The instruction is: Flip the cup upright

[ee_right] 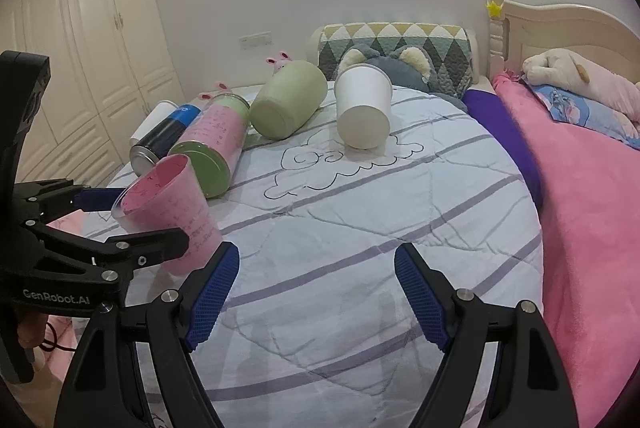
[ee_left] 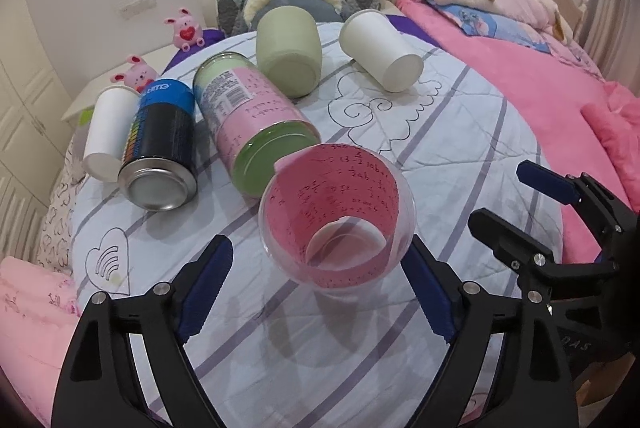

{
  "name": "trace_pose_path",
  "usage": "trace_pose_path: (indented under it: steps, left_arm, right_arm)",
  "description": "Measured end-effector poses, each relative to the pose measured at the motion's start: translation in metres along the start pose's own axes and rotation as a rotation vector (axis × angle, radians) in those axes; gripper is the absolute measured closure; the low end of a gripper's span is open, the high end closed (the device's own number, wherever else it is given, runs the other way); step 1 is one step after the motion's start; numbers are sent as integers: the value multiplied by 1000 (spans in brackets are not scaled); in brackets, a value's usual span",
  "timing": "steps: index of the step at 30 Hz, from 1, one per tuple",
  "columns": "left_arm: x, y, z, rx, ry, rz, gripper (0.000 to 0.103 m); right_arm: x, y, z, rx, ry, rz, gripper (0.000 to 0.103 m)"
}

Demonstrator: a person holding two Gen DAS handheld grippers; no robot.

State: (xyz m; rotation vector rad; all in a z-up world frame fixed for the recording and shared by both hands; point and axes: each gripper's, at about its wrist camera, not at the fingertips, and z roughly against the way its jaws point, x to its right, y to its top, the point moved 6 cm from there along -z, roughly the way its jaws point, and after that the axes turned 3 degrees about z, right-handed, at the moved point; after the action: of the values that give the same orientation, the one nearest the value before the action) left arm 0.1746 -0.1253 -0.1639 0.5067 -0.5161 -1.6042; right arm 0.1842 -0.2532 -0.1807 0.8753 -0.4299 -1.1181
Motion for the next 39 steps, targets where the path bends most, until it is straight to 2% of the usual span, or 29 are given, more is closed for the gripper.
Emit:
trace_pose_path:
  steps: [5, 12, 17, 23, 28, 33, 39]
  left_arm:
    - [-7, -3, 18, 55, 8, -2, 5]
    - [-25, -11, 59, 158, 8, 34, 5]
    - [-37, -19, 96, 261, -6, 73, 5]
    - [-50, -31, 132, 350, 31, 71, 1]
    - [-62, -39, 156, 404, 38, 91, 1]
    - [-73, -43, 176, 462, 57, 122, 0]
    - [-72, -45, 186, 496, 68, 135, 0]
  right_arm:
    - [-5, 6, 12, 19, -14, 5, 22]
    - [-20, 17, 40, 61, -44, 23, 22]
    - [-35, 22, 67, 96, -110, 24, 22]
    - [-59, 29, 100, 173, -192, 33, 22]
    - [-78, 33, 119, 223, -188, 29, 22]
    - [-89, 35, 133, 269, -226, 33, 22]
    - [-101, 36, 148, 326, -248, 53, 22]
